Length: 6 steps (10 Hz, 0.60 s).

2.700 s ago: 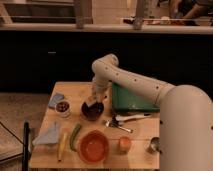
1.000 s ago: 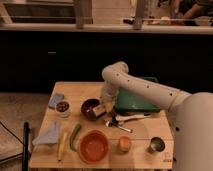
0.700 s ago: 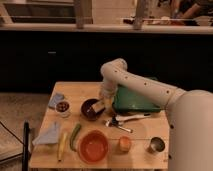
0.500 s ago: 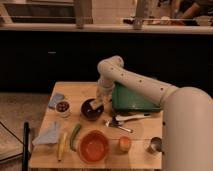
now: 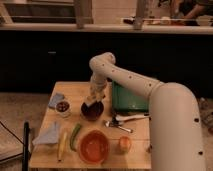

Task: Wipe purple bowl with eraser

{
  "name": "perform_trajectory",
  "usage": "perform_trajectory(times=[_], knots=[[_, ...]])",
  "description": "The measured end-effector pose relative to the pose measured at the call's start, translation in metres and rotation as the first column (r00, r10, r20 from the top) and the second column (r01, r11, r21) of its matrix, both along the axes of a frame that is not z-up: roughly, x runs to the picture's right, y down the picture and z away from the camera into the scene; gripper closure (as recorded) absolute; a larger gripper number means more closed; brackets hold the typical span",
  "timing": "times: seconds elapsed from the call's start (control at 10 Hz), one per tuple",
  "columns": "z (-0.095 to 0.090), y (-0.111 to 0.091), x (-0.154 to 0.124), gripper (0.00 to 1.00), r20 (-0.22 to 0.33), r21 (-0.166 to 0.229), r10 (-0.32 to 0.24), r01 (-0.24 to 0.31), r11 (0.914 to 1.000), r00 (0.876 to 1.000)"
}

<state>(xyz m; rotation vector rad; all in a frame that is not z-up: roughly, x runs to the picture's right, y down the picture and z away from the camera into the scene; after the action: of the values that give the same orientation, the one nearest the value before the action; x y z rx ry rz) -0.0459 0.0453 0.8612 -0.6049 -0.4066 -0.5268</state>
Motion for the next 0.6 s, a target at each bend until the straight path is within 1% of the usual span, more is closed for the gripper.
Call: perform_trajectory(times=[0.2,0.4,0.6], knots=[[-0.004,0.005,-0.017,1.00,0.044,-0.006,-0.026,0.026,0.9996,0.999],[-0.010,0.013,-0.032,1.00,0.088,-0.013,-0.049,0.051,0.9986,0.995],[-0.020,0.030,-0.048,1.00,0.143,-0.030,-0.083,0.088,0.9957,0.986]])
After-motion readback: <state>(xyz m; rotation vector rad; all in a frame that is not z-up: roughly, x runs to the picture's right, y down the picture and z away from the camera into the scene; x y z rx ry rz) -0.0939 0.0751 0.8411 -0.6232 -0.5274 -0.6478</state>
